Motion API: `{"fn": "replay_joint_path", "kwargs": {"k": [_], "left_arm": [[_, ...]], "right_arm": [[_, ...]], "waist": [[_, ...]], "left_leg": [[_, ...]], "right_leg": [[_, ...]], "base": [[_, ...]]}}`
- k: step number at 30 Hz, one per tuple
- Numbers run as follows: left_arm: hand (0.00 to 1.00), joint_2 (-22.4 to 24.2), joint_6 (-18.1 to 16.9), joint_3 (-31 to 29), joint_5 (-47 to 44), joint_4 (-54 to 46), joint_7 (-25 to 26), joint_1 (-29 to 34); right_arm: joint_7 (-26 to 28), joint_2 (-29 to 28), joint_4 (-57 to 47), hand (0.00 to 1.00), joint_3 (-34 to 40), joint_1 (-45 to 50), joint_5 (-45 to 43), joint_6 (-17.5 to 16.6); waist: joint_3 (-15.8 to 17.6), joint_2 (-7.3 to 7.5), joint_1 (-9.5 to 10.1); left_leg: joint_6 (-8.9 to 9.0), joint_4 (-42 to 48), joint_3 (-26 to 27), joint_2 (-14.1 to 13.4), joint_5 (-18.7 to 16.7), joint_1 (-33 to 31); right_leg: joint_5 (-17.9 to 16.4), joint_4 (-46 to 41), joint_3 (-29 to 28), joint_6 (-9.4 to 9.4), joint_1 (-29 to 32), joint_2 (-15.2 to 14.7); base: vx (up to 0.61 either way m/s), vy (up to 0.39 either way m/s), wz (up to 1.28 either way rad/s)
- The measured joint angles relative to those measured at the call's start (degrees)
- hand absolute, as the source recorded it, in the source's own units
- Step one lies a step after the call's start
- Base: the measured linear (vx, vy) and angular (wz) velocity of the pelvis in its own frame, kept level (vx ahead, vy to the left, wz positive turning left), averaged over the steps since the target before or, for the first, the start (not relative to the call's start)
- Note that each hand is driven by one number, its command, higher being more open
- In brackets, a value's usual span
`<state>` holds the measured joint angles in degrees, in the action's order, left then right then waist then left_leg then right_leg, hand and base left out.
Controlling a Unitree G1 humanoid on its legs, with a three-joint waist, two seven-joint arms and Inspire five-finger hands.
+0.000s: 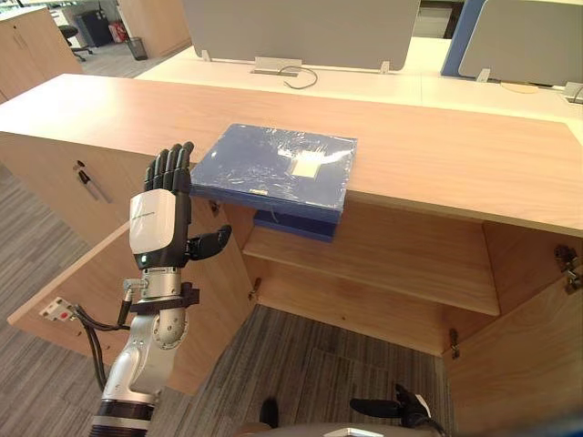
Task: Walk over to the cabinet, pick up the folder, carry it to the office cabinet, place the folder inside the office cabinet, then close the office cabinet door
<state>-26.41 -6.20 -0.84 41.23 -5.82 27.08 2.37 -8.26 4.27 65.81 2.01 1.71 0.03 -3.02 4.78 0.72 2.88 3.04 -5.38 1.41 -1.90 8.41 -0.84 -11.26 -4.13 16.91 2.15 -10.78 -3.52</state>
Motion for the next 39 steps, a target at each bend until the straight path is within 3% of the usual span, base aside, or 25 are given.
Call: {"fn": "replay_joint_path", "kwargs": {"k": [10,19,26,33,34,39], "left_arm": [[1.00,-5.4,-1.3,0.0,1.1,1.7,-1.6,-2.2],[1.00,-5.4,-1.3,0.6,1.2,3.6,-1.8,-6.8],[1.00,-6.6,-1.3,6.2,1.2,8.9,-2.4,-12.4],[1.00,-7.4,-1.2,10.8,2.1,13.6,-4.4,-15.8],[0.00,-7.5,-1.3,11.9,2.1,14.7,-4.7,-17.0],[0.00,-7.5,-1.3,13.6,2.2,17.2,-5.6,-19.7]], "right_arm": [[0.7,0.1,-0.4,1.00,1.3,-0.1,2.1,0.0],[0.8,0.1,-0.4,1.00,1.4,0.0,2.2,0.0],[0.9,0.1,-0.3,1.00,1.2,-0.3,2.2,0.2],[1.0,0.1,-0.4,1.00,0.9,-0.8,2.2,0.3],[1.0,0.1,-0.3,1.00,0.8,-0.8,2.2,0.3],[1.4,0.1,-0.4,1.00,0.8,-0.9,2.2,0.3]], "waist": [[0.3,-0.79,-0.15],[0.3,-0.78,-0.15],[0.3,-0.78,-0.30],[0.3,-0.77,-1.81],[0.3,-0.77,-1.75],[0.3,-0.77,-1.99]], "left_leg": [[0.06,0.0,1.3,-0.3,-0.2,0.8],[-0.07,0.0,1.4,-0.1,-0.4,0.8],[-0.05,0.0,2.5,-0.2,-0.4,0.9],[-0.04,0.0,3.6,-0.4,-0.4,1.3],[-0.03,0.0,3.9,-0.5,-0.4,1.3],[0.01,0.0,4.4,-0.7,-0.4,1.3]], "right_leg": [[0.0,-0.1,-1.6,-0.02,0.0,0.0],[0.0,0.0,-1.6,-0.02,0.0,-0.3],[0.0,-0.1,-2.4,-0.03,0.3,-0.2],[0.2,-0.5,-3.7,-0.19,0.7,-0.2],[0.2,-0.5,-3.9,-0.23,0.8,-0.2],[0.6,-0.5,-4.7,-0.26,1.3,-0.1]], "base": [[-0.02,-0.004,-0.08],[-0.01,0.002,0.00],[-0.01,-0.003,-0.06],[-0.03,0.003,-0.09],[-0.03,0.002,-0.10],[-0.03,0.004,-0.10]]}}
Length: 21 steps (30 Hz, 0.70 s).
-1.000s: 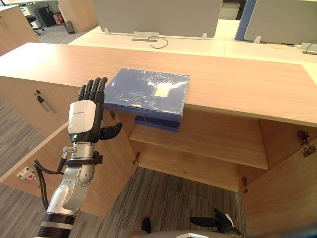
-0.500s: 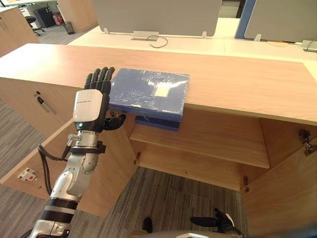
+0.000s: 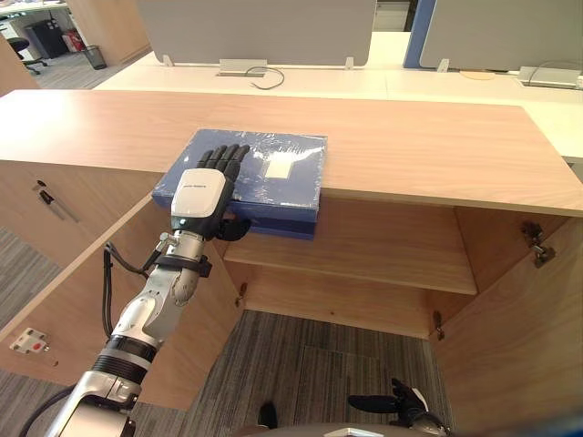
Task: Walk over to the cabinet, pick up the folder, carry it to the office cabinet, place the folder inside the office cabinet, then close the office cabinet door
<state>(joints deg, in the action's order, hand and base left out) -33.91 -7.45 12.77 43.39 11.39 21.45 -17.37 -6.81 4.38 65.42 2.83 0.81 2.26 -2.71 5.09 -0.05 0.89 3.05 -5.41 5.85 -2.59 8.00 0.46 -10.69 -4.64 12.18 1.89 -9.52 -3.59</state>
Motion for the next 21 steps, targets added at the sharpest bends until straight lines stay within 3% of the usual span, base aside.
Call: {"fn": "replay_joint_path", "kwargs": {"k": [9,15,19,21], "left_arm": [[0.00,-1.6,-0.8,-0.1,1.1,-0.5,2.3,-5.6],[0.00,-2.3,-1.0,-0.3,2.2,-4.9,2.8,-5.6],[0.00,-2.0,-1.6,-1.2,2.0,-11.0,1.7,-1.6],[0.00,0.5,-3.3,-3.9,-0.8,-20.2,0.5,5.6]], "right_arm": [[0.3,0.0,-0.1,1.00,0.0,-0.1,0.0,0.1],[0.3,0.1,-0.2,1.00,0.0,-0.1,0.0,0.1],[0.3,0.0,0.0,1.00,-0.1,-0.2,0.0,0.1],[0.3,0.0,0.0,1.00,0.0,-0.1,0.0,0.2]], "waist": [[-0.2,-0.12,-0.77],[-0.3,-0.21,-1.10],[-0.4,-0.23,-1.09],[-0.4,-0.12,-0.96]], "left_leg": [[0.00,0.0,0.1,0.0,0.0,0.0],[0.00,0.0,0.0,0.1,0.0,0.2],[0.00,0.0,-0.1,0.2,0.0,0.6],[0.00,0.0,-0.1,0.1,-0.1,0.6]], "right_leg": [[0.1,-0.1,-0.1,0.04,0.1,-0.1],[0.1,0.1,0.0,0.05,-0.3,-0.1],[0.1,0.3,0.2,0.06,-0.8,-0.3],[0.0,0.4,0.1,0.06,-0.8,-0.3]], "base": [[0.00,0.000,0.00],[0.00,-0.002,0.01],[0.00,-0.003,0.01],[0.00,0.000,0.00]]}}
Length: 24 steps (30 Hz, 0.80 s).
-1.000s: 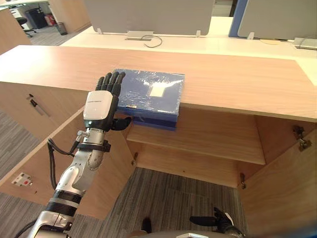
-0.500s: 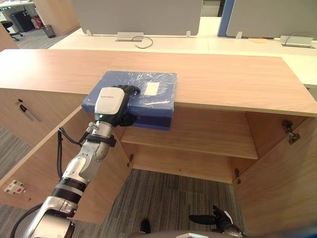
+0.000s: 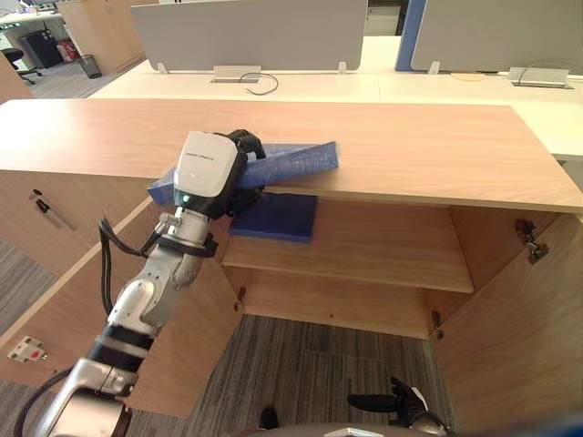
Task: Walk over to the cabinet, pick up the folder, carry it to the office cabinet, place the folder inside the office cabinet, then close the office cabinet door
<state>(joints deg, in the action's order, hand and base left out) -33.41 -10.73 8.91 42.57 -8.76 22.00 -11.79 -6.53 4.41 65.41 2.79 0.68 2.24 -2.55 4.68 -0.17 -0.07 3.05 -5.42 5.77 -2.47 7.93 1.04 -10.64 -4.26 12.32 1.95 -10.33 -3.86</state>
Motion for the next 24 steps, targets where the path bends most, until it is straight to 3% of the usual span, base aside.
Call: {"fn": "replay_joint_path", "kwargs": {"k": [2,4,6,10,13,17,24], "left_arm": [[0.00,3.2,-2.9,-2.5,-6.5,-5.8,-1.4,4.5],[0.00,8.1,-6.6,-4.9,-20.6,-10.7,-3.6,9.2],[0.00,12.0,-8.1,-6.8,-30.6,-12.6,-5.1,12.8],[0.00,25.6,-8.4,-14.7,-56.0,-14.3,-9.9,24.6],[0.00,32.8,-8.1,-19.4,-70.6,-14.4,-10.8,31.7],[0.00,36.5,-8.0,-20.7,-80.7,-14.4,-11.3,37.2],[0.00,37.3,-7.0,-17.5,-90.5,-18.7,-19.8,41.3]], "right_arm": [[0.0,0.0,0.1,1.00,0.0,0.1,0.0,0.1],[0.0,0.0,0.0,1.00,0.1,0.3,-0.3,0.2],[0.0,-0.1,-0.2,1.00,0.2,1.0,-2.1,0.1],[0.0,-0.9,-10.7,1.00,1.3,7.6,-12.8,-0.4],[0.1,-3.2,-21.8,1.00,2.9,14.2,-23.2,-2.2],[1.1,-6.1,-38.7,1.00,4.0,20.8,-31.9,-4.1],[7.7,-6.1,-73.5,1.00,4.1,20.2,-41.2,-10.5]], "waist": [[-0.1,0.11,0.24],[-0.1,0.16,0.92],[-0.8,0.20,0.96],[-1.4,0.04,1.02],[-1.4,0.74,0.91],[-1.1,1.44,0.83],[-1.5,1.47,-0.10]], "left_leg": [[-0.03,0.0,-0.1,0.0,0.0,0.0],[-0.03,0.0,-0.1,-0.1,0.0,0.2],[-0.04,0.0,0.0,-0.2,0.0,0.0],[-0.13,0.0,0.1,-0.3,0.0,-0.7],[-0.37,0.0,0.2,-0.9,0.3,-1.8],[-0.51,0.0,0.2,-1.1,0.4,-1.8],[-0.52,0.0,0.3,-1.2,0.1,-2.5]], "right_leg": [[0.0,0.0,0.0,0.00,-0.1,0.0],[0.0,0.0,0.0,0.00,-0.3,0.0],[0.0,-0.1,-0.2,0.01,0.0,0.1],[0.5,-0.2,-0.4,0.02,0.9,0.4],[1.0,-0.3,-0.7,-0.14,2.2,0.9],[1.5,-0.3,-0.8,0.03,2.2,1.0],[1.7,-0.2,-1.5,0.54,3.5,1.0]], "base": [[0.00,0.000,0.00],[0.00,0.000,0.00],[0.00,0.000,0.00],[0.00,0.000,-0.04],[-0.04,-0.004,-0.03],[-0.06,0.009,-0.02],[-0.07,0.021,-0.04]]}}
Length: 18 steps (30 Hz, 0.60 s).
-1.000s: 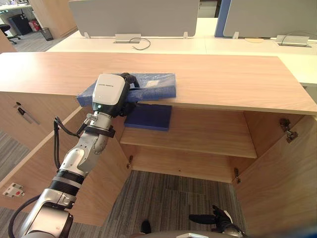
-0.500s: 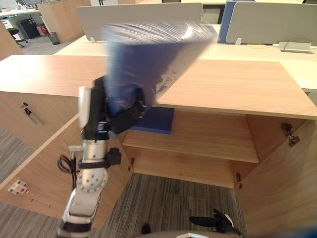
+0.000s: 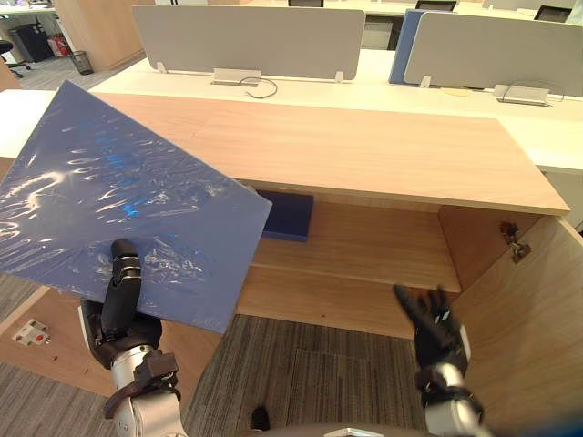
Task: Walk over to the cabinet, pick up the folder, carry it to the office cabinet, place the folder inside the office cabinet, then close the office cabinet door
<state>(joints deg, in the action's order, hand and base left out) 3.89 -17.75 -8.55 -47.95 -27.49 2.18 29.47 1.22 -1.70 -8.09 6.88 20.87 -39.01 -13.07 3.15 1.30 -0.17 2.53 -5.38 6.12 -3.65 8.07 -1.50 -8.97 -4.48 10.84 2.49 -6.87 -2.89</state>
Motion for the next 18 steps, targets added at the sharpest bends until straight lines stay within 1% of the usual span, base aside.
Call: {"fn": "replay_joint_path", "kwargs": {"k": [1,2,3,4,5,7,9,12,14,16,18], "left_arm": [[0.00,-0.2,0.3,0.3,-0.9,-0.4,-1.0,0.0],[0.00,-0.7,0.8,0.9,-2.1,-0.5,-3.0,-0.1],[0.00,-1.0,0.9,1.2,-2.2,-0.5,-3.3,-0.3],[0.00,-1.4,1.7,2.1,-2.8,-0.5,-4.3,-1.4],[0.00,-1.5,1.9,2.5,-2.9,-0.5,-4.4,-1.6],[0.00,-1.8,2.6,5.0,-3.5,-0.4,-5.2,-3.6],[0.00,-2.3,3.1,6.7,-3.5,-0.4,-6.2,-4.9],[0.00,-4.7,3.5,8.7,-3.4,0.4,-8.4,-7.6],[0.00,-6.2,3.5,9.1,-3.3,1.0,-9.6,-9.2],[0.00,-7.6,3.5,9.1,-2.0,1.9,-11.2,-11.0],[0.00,-8.5,3.5,9.1,-0.6,2.6,-11.8,-11.8]], "right_arm": [[0.4,0.2,-2.2,1.00,0.1,-0.8,-0.1,-0.8],[1.1,0.5,-5.9,1.00,0.6,-3.7,-0.1,-1.9],[1.1,0.8,-6.8,1.00,0.7,-5.2,-0.1,-2.2],[1.2,2.2,-8.3,1.00,0.7,-9.4,-0.1,-3.1],[1.2,2.4,-8.5,1.00,0.7,-10.2,-0.1,-3.3],[1.2,3.5,-9.5,1.00,0.0,-16.5,-0.2,-4.2],[1.2,4.3,-10.1,1.00,-1.7,-19.8,-0.8,-4.8],[1.7,4.9,-10.3,1.00,-4.5,-23.8,-1.1,-4.8],[2.4,6.3,-10.3,1.00,-5.5,-25.5,-1.4,-4.7],[3.8,8.9,-10.3,1.00,-5.9,-27.3,-1.5,-3.9],[4.7,10.4,-10.0,1.00,-5.9,-28.6,-1.7,-3.5]], "waist": [[-0.1,0.02,-0.02],[-0.6,-0.04,-0.09],[-0.8,-0.03,-0.11],[-0.8,-0.04,-0.11],[-0.8,-0.04,-0.11],[-0.8,-0.06,-0.13],[-0.9,-0.17,-0.15],[-1.2,-0.72,-0.15],[-1.5,-1.12,-0.13],[-1.7,-1.58,-0.10],[-2.0,-1.93,-0.11]], "left_leg": [[0.00,0.0,0.1,0.0,0.1,0.0],[-0.11,0.0,0.4,0.0,0.4,0.0],[-0.18,0.1,0.5,0.0,0.5,0.1],[-0.21,0.3,0.8,0.0,0.5,0.1],[-0.21,0.3,0.8,0.0,0.5,0.1],[-0.22,0.3,0.9,0.0,0.6,0.1],[-0.21,0.3,0.9,0.0,0.6,0.1],[-0.21,0.3,1.0,0.0,0.6,0.4],[-0.21,0.3,1.0,0.0,0.6,0.5],[-0.26,0.3,1.0,0.0,0.6,0.8],[-0.30,0.2,1.0,0.0,0.7,0.8]], "right_leg": [[0.1,0.0,0.0,-0.15,0.0,0.0],[0.2,0.0,-0.2,-0.22,0.1,-0.1],[0.3,0.0,-0.4,-0.21,0.1,-0.1],[0.4,0.0,-0.6,-0.16,0.1,-0.1],[0.4,0.0,-0.6,-0.16,0.1,-0.1],[0.4,0.0,-0.6,-0.15,0.1,-0.1],[0.4,0.0,-0.7,-0.15,0.0,-0.1],[0.4,-0.1,-0.7,-0.15,-0.1,-0.1],[0.4,-0.2,-0.7,-0.15,-0.1,-0.1],[0.4,-0.4,-0.7,-0.15,-0.3,-0.1],[0.4,-0.5,-0.7,-0.15,-0.3,-0.1]], "base": [[0.00,-0.004,-0.06],[0.02,-0.008,-0.07],[0.04,-0.011,-0.10],[0.04,-0.010,-0.07],[0.02,-0.009,-0.05],[0.00,0.000,0.00],[0.00,0.000,0.00],[0.00,0.000,0.00],[0.00,0.000,0.00],[-0.04,0.011,0.00],[-0.04,0.009,0.00]]}}
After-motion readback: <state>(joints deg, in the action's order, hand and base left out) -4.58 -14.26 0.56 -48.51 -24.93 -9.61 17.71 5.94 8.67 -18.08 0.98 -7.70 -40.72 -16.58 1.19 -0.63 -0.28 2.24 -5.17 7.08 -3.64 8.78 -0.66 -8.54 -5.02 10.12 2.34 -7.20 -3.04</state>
